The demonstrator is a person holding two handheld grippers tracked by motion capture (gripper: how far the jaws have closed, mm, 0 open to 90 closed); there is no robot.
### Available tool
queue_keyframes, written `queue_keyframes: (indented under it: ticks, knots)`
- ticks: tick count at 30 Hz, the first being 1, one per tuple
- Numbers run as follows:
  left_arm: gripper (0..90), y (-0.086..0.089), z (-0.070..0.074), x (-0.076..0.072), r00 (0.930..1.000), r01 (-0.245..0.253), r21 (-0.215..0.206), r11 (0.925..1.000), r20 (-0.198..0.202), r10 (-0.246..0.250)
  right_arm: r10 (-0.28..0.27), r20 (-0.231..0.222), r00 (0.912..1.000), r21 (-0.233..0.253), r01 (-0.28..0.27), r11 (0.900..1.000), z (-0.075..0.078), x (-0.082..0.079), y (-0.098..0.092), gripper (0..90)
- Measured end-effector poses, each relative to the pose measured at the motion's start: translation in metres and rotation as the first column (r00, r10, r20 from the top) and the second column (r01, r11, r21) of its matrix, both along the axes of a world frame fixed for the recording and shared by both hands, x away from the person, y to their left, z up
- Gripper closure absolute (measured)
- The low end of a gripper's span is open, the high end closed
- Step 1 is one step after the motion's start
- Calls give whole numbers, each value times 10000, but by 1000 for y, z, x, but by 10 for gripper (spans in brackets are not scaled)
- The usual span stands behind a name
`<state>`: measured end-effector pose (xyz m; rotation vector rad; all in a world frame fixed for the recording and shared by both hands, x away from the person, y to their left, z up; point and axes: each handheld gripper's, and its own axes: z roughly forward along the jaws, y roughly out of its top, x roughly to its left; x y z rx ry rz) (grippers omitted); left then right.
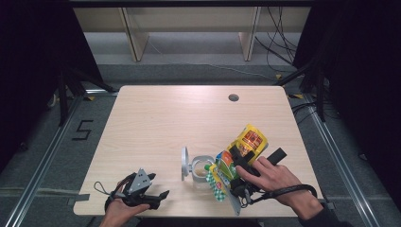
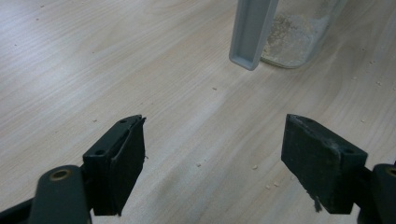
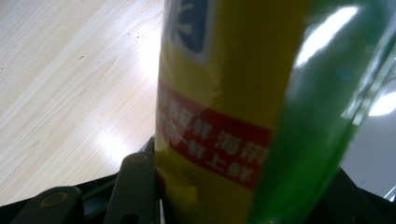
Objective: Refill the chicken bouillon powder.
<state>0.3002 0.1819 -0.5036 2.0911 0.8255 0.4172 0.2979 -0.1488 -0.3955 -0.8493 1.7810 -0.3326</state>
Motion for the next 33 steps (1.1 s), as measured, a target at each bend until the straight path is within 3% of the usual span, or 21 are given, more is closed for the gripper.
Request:
queue_keyframes:
  ticks: [1, 3, 5, 10, 12, 15, 17, 18, 19, 20, 27, 33]
  knots:
    - [211, 0, 0, 0, 10000, -4, -3, 10000, 1, 4, 214, 23, 9998, -287, -213, 9994, 2, 1, 1, 578]
    - [211, 0, 0, 0, 10000, -13, -5, 10000, 8, 13, 213, 19, 9998, -287, -213, 9994, 2, 1, 1, 578]
    - [211, 1, 1, 0, 9999, 80, 49, 10000, -107, -79, 0, -16, 10000, 6, 0, 10000, 0, 0, 0, 578]
    - [211, 0, 0, 0, 10000, -5, 13, 10000, 16, 5, 95, 1, 10000, -86, -95, 9999, 1, 0, 0, 578]
    - [211, 1, 1, 1, 9997, 159, 198, 9997, 192, -163, 296, -7, 9996, -506, -296, 9983, 3, 1, 1, 578]
    - [211, 0, 0, 0, 10000, 22, 50, 10000, 46, -23, 278, -36, 9996, -474, -280, 9985, 4, 1, 1, 578]
    - [211, 0, 0, 0, 10000, -6, 10, 10000, 16, 6, 21, -135, 9999, -65, -22, 10000, 1, 0, -1, 578]
    - [211, 0, 0, 0, 10000, -7, 7, 10000, 12, 7, 207, -79, 9998, -377, -210, 9991, 3, 1, 0, 578]
    - [212, 0, 0, 0, 10000, -9, 18, 10000, 14, 9, 265, -72, 9996, -305, -267, 9992, 3, 1, 0, 578]
    - [211, 0, 0, 0, 10000, -6, 16, 10000, 15, 6, 289, 36, 9996, -544, -286, 9981, 4, 1, 0, 578]
    - [214, 0, 0, 0, 10000, -7, 18, 10000, 21, 7, 292, -64, 9996, -243, -294, 9993, 3, 0, -1, 579]
    - [215, 0, 0, 0, 10000, 0, 13, 10000, 20, 0, 274, -51, 9996, -336, -275, 9991, 3, 0, -1, 579]
